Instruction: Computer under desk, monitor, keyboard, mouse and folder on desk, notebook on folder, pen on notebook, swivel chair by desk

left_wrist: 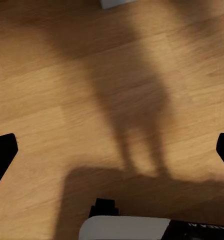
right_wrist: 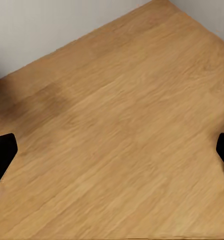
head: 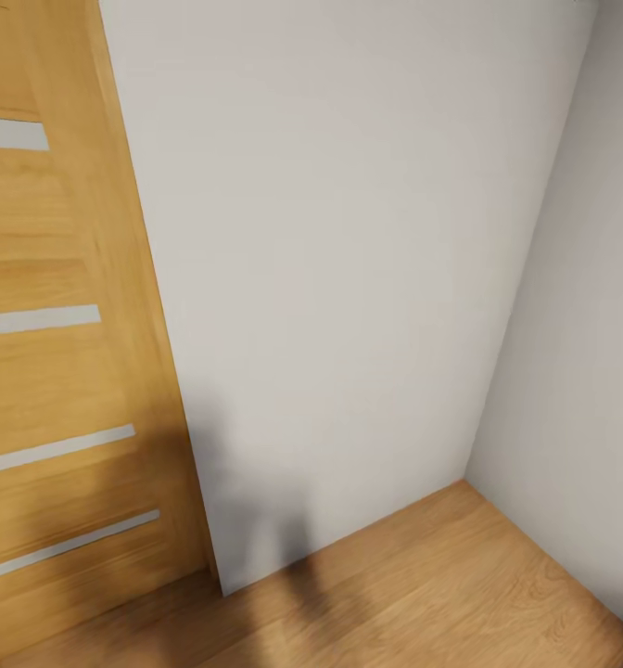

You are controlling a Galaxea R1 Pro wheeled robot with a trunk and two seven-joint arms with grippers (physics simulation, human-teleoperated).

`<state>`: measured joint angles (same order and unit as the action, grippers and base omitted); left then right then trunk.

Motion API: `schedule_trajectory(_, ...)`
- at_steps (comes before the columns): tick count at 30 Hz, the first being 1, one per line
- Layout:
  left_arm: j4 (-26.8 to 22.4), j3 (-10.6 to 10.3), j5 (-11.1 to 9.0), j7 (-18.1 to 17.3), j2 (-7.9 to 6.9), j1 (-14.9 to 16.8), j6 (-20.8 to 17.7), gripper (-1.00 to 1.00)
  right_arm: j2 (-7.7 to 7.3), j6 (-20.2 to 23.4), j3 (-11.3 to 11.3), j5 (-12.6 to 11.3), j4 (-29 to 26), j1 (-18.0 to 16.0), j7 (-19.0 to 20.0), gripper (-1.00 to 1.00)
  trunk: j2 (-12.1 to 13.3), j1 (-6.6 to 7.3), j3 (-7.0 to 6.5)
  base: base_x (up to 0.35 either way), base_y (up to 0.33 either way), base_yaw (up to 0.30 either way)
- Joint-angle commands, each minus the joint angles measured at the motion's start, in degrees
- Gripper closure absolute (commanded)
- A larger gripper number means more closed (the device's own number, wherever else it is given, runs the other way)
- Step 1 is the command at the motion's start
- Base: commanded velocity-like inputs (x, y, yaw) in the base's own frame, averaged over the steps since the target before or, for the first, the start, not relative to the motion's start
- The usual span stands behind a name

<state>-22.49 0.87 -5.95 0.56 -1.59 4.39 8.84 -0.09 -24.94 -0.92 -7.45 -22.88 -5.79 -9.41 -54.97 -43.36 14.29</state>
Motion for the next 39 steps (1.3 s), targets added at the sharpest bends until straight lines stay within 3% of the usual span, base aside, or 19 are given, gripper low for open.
schedule_trajectory(1, 0.65, 0.46, -0.63, 0.06, -0.17, 0.22, 1.19, -1.0, -0.09, -0.41, 0.09, -3.19, 0.72, -0.35, 0.03, -1.0, 0.37, 0.22, -0.11, 0.0, 0.0, 0.0)
schedule_trajectory(3, 2.94, 2.73, -0.66, 0.06, -0.32, 0.42, 4.32, -1.0, -0.24, -1.99, 0.06, -7.41, 1.94, -0.67, -0.02, -1.0, 1.17, 0.66, -0.47, 0.0, 0.0, 0.0)
schedule_trajectory(5, 4.22, 4.05, -0.65, 0.06, -0.36, 0.47, 5.98, -1.0, -0.28, -3.75, 0.05, -8.74, 2.43, -0.75, -0.01, -1.0, 1.97, 1.1, -0.83, 0.0, 0.0, 0.0)
schedule_trajectory(9, 6.02, 6.65, -0.75, 0.04, -0.31, 0.53, 10.06, -1.0, -0.16, -11.38, 0.18, -10.59, 4.92, -0.86, 0.13, -1.0, 3.58, 1.98, -1.55, 0.0, 0.0, 0.0)
schedule_trajectory(11, 6.25, 7.13, -1.25, 0.05, -0.33, 0.53, 10.72, -1.0, -0.08, -13.08, 0.24, -10.75, 5.96, -0.88, 0.17, -1.0, 4.38, 2.42, -1.91, 0.0, 0.0, 0.0)
schedule_trajectory(14, 6.43, 7.93, -4.09, -0.05, -0.34, 0.53, 11.44, -1.0, -0.02, -14.4, 0.29, -10.86, 6.87, -0.89, 0.19, -1.0, 5.58, 3.08, -2.45, 0.0, 0.0, 0.039)
schedule_trajectory(17, 6.53, 8.17, -5.38, -0.12, -0.36, 0.55, 14.9, -1.0, -0.02, -14.67, 0.36, -10.86, 7.14, -0.89, 0.19, -1.0, 5.98, 3.3, -2.6, 0.0, 0.0, 0.198)
schedule_trajectory(19, 7.07, 8.12, -5.57, -0.32, -0.42, 0.55, 18.25, -1.0, -0.1, -14.68, 0.38, -10.84, 7.2, -0.94, 0.19, -1.0, 5.98, 3.3, -2.55, 0.0, 0.0, 0.241)
schedule_trajectory(23, 11.05, 8.03, -5.56, -0.43, -0.62, 0.54, 21.37, -1.0, -0.2, -14.74, 0.42, -10.82, 7.21, -0.97, 0.23, -1.0, 5.98, 3.3, -2.41, 0.0, 0.0, 0.253)
schedule_trajectory(28, 13.48, 7.81, -5.48, -0.46, -0.44, 0.56, 22.5, -1.0, -0.35, -14.79, 0.54, -10.68, 7.3, -0.98, 0.26, -1.0, 5.98, 3.3, -2.19, 0.0, 0.0, 0.243)
schedule_trajectory(39, 13.95, 7.82, -5.55, -0.36, -0.68, 0.59, 22.79, -1.0, -0.29, -15.28, 0.43, -10.86, 7.31, -0.98, 0.2, -1.0, 5.98, 3.3, -1.64, 0.0, 0.0, 0.237)
